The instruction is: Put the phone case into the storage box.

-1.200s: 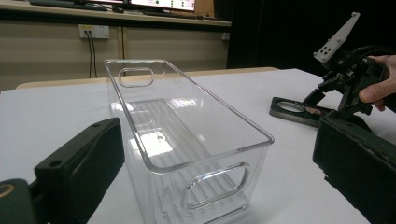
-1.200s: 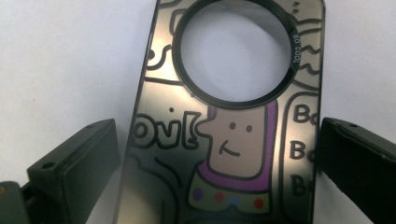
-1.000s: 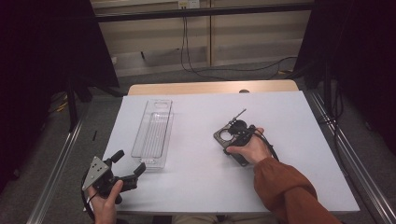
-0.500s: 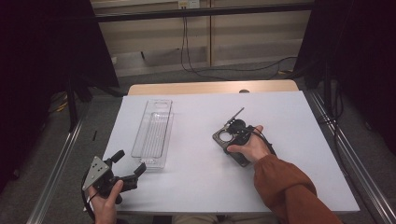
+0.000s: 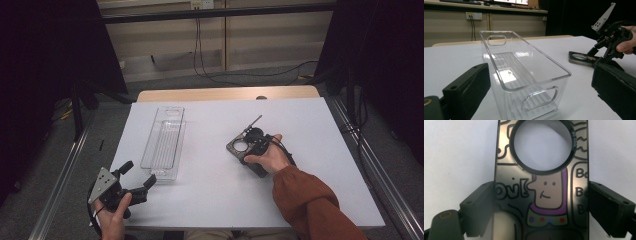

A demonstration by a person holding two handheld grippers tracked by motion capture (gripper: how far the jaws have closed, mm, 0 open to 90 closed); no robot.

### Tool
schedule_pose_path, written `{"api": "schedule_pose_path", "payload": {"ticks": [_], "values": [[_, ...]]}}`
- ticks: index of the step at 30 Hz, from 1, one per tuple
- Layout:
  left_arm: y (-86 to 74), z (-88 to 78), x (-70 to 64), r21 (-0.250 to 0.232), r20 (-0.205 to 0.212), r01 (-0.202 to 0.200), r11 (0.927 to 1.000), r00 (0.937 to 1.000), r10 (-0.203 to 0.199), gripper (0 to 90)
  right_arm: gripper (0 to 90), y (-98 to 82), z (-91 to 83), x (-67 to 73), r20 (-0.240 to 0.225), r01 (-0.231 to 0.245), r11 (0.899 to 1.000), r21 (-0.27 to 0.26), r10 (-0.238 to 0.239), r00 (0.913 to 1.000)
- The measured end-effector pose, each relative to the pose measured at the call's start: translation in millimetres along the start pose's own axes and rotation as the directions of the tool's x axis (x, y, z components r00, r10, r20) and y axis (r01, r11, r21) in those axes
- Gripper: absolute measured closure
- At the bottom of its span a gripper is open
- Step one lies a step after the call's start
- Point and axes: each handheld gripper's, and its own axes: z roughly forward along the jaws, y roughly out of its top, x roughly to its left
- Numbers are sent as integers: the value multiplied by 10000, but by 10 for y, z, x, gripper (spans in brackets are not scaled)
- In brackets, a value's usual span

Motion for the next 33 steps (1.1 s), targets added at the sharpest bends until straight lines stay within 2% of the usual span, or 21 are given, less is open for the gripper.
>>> {"api": "schedule_pose_path", "payload": {"ticks": [8,9,14,19,20,21,23,25,26,28,29,33], "values": [[-2,2,0,-19,49,30,10000,10000,-30,23,123,-4,-15,8,77,220,9998,-4,-220,9997],[-1,2,0,-24,49,26,10000,10000,-26,23,123,-10,-11,4,95,190,9996,-199,-188,9998],[0,0,-1,-3,9,-2,10000,10000,2,23,123,-23,-73,-17,-158,104,9990,-435,-111,9998],[-1,1,-1,1,1,11,10000,10000,-11,23,123,-30,-129,-39,-187,33,9972,-751,-47,9998],[-1,1,1,0,15,-18,10000,10000,18,23,123,-37,-156,-54,-238,-81,9949,-1002,58,9997],[-3,6,-7,-68,4,99,9999,10000,-99,23,123,-38,-165,-61,-266,-71,9941,-1079,42,9996],[-2,2,0,11,10,-18,10000,10000,18,23,123,-46,-176,-66,-295,-101,9930,-1174,67,9995],[-2,6,-7,-72,-2,83,9999,10000,-83,23,123,-56,-199,-74,-252,-141,9918,-1272,110,9996],[-1,0,1,-2,8,-20,10000,10000,20,23,123,-68,-216,-84,-284,-316,9887,-1463,277,9992],[-3,5,-5,-66,6,74,10000,10000,-74,23,123,-82,-228,-106,-256,-223,9874,-1569,185,9995],[-3,0,1,10,18,-9,10000,10000,9,23,123,-88,-228,-106,-278,-384,9843,-1725,341,9990],[-2,0,-1,-6,12,-14,10000,10000,14,23,123,-114,-259,-128,-330,-468,9792,-1975,411,9986]]}}
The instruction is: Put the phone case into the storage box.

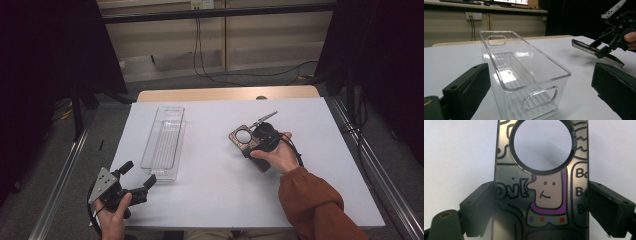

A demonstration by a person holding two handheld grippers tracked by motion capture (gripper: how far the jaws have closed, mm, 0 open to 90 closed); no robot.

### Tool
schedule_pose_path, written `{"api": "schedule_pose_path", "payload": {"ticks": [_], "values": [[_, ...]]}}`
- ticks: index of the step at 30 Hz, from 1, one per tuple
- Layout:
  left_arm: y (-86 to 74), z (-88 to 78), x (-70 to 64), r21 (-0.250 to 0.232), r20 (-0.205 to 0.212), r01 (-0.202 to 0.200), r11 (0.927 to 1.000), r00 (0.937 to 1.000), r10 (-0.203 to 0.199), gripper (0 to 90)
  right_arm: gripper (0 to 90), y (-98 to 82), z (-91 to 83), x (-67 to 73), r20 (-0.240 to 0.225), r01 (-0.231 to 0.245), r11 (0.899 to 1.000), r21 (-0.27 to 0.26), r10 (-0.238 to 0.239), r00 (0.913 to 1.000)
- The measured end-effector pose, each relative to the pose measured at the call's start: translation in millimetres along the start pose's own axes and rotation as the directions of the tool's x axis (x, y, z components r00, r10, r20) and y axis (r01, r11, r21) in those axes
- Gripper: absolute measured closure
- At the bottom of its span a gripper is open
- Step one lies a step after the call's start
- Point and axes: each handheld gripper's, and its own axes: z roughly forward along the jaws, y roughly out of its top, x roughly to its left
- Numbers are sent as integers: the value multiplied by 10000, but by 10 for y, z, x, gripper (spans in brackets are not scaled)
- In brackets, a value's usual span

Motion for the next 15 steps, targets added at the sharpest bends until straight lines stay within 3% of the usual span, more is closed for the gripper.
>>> {"api": "schedule_pose_path", "payload": {"ticks": [8,15], "values": [[1,2,-5,-32,-2,1,10000,10000,-1,23,122,-29,-55,-13,-162,217,9979,-614,-227,9996],[0,-2,-2,20,65,-8,10000,10000,7,23,123,-111,-96,-34,-319,-57,9887,-1500,9,9995]]}}
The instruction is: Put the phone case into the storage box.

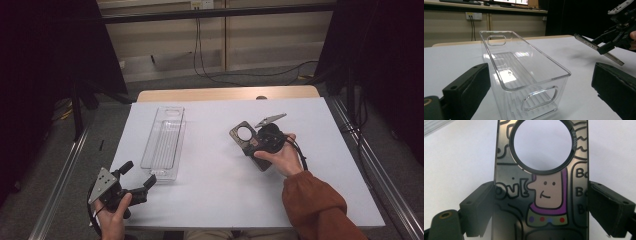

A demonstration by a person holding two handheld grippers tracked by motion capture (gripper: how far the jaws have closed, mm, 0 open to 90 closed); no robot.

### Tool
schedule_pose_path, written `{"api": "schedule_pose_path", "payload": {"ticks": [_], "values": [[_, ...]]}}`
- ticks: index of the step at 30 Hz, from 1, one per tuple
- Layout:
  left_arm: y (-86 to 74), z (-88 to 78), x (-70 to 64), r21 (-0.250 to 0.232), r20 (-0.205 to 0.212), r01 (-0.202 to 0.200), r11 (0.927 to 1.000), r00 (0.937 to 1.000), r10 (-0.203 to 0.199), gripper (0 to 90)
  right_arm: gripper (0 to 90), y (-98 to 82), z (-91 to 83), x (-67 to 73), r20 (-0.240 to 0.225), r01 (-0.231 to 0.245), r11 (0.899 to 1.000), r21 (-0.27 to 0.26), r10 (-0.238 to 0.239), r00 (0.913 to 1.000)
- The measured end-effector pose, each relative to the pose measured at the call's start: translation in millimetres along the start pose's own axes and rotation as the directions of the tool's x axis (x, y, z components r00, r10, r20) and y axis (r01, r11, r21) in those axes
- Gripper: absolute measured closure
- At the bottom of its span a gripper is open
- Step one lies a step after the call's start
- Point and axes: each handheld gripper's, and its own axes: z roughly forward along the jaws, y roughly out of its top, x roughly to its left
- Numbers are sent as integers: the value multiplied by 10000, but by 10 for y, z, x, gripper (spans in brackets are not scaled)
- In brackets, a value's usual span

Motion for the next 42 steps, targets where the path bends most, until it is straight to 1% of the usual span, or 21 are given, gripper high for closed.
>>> {"api": "schedule_pose_path", "payload": {"ticks": [1,2,3,4,7,8,10,13,19,21,26,28,29,30,32,35,37,38,39,41,42], "values": [[-1,1,-2,-26,-82,39,10000,10000,-39,23,123,0,0,0,0,0,10000,0,0,10000],[0,2,-1,-15,-11,-15,10000,10000,15,23,122,-6,-1,-10,-9,107,9998,-155,-107,9999],[0,6,-8,-89,-43,85,9999,10000,-85,23,123,-20,-14,-21,71,97,9995,-305,-95,9999],[1,-1,-3,-25,10,12,10000,10000,-12,23,122,-36,-23,-29,-37,19,9990,-453,-21,10000],[1,-2,-1,-40,-11,0,10000,10000,0,23,123,-54,-38,-37,65,18,9979,-655,-14,10000],[0,-1,-5,-45,20,33,10000,10000,-33,23,122,-78,-45,-49,-5,-5,9959,-909,5,10000],[2,-3,-3,-27,-50,-10,10000,10000,10,23,122,-87,-57,-51,-10,-53,9960,-894,52,10000],[1,-1,-2,-20,2,6,10000,10000,-6,23,122,-122,-76,-71,-10,-182,9925,-1207,183,9998],[2,-4,1,-59,37,-13,10000,10000,14,23,122,-144,-101,-81,-23,-152,9887,-1491,150,9999],[4,-7,-1,-49,-16,-27,10000,10000,27,23,122,-177,-110,-90,-35,-68,9831,-1831,63,10000],[6,-12,5,-88,47,-20,10000,10000,21,23,122,-242,-111,-106,-56,-49,9793,-2021,38,10000],[7,-12,-5,-116,22,30,9999,10000,-30,23,122,-275,-128,-129,-12,-44,9733,-2294,42,10000],[7,-11,-11,-115,29,32,9999,10000,-32,23,122,-275,-128,-129,-12,-44,9733,-2294,42,10000],[9,-12,-9,-106,-26,8,9999,10000,-8,23,121,-288,-154,-136,-19,-195,9659,-2584,197,9998],[6,-12,-11,-152,42,65,9999,10000,-64,23,122,-289,-177,-139,11,-140,9606,-2776,148,9999],[6,-23,-3,-127,-81,14,9999,10000,-15,23,122,-295,-204,-141,3,-103,9551,-2961,109,9999],[8,-25,-2,-150,42,-5,9999,10000,6,23,122,-307,-228,-146,-9,-116,9477,-3190,120,9999],[8,-25,-2,-150,42,-5,9999,10000,6,24,122,-307,-228,-146,-9,-116,9477,-3190,120,9999],[9,-26,-4,-147,55,11,9999,10000,-10,28,121,-321,-239,-150,-61,-130,9425,-3341,116,9999],[11,-29,-2,-159,28,-10,9999,10000,10,29,121,-328,-243,-150,-74,-128,9395,-3422,109,9999],[11,-30,-3,-159,23,-14,9999,10000,14,29,121,-343,-251,-155,-92,-76,9346,-3555,46,9999]]}}
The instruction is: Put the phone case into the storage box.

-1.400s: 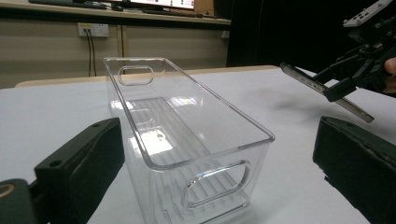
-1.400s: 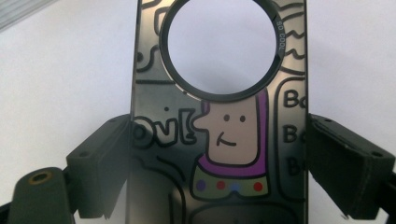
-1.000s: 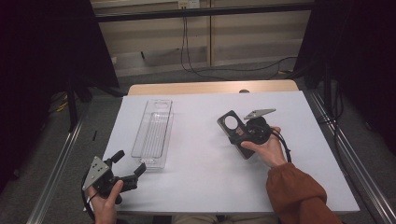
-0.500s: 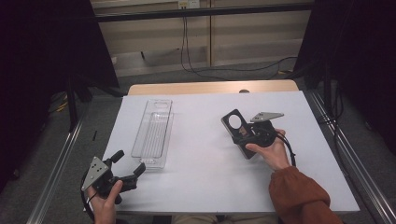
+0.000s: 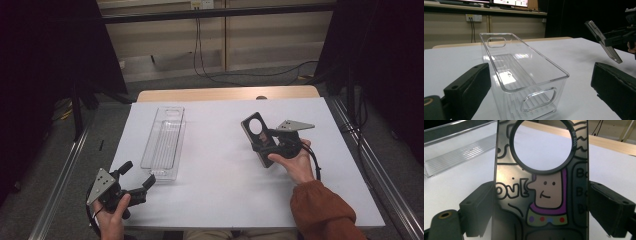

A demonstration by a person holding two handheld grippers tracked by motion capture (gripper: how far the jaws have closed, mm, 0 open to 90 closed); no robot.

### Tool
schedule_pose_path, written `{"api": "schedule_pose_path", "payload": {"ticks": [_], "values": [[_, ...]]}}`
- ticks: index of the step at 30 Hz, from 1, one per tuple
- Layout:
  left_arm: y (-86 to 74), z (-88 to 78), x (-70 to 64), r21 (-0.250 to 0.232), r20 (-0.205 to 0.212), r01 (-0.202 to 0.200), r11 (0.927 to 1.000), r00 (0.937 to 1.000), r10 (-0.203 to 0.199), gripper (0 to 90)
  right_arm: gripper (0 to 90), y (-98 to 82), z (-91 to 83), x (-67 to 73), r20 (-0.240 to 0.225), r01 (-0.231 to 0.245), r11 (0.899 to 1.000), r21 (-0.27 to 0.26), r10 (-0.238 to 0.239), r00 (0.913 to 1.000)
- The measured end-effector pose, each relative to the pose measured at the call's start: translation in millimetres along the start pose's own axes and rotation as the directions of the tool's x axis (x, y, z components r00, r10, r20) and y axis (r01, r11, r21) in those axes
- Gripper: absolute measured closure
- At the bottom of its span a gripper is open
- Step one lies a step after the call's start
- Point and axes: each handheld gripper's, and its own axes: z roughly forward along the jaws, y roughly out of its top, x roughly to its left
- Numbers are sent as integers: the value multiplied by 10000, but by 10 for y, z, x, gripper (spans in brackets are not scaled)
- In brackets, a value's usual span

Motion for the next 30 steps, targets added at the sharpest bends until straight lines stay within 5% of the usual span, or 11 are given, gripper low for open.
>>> {"api": "schedule_pose_path", "payload": {"ticks": [17,30], "values": [[7,20,-9,-37,106,-23,10000,9999,23,30,121,-34,-165,23,-81,194,9936,-1116,-204,9998],[23,26,-31,-43,284,122,9999,9995,-121,30,121,-133,-342,105,-722,189,9881,-1524,-302,9969]]}}
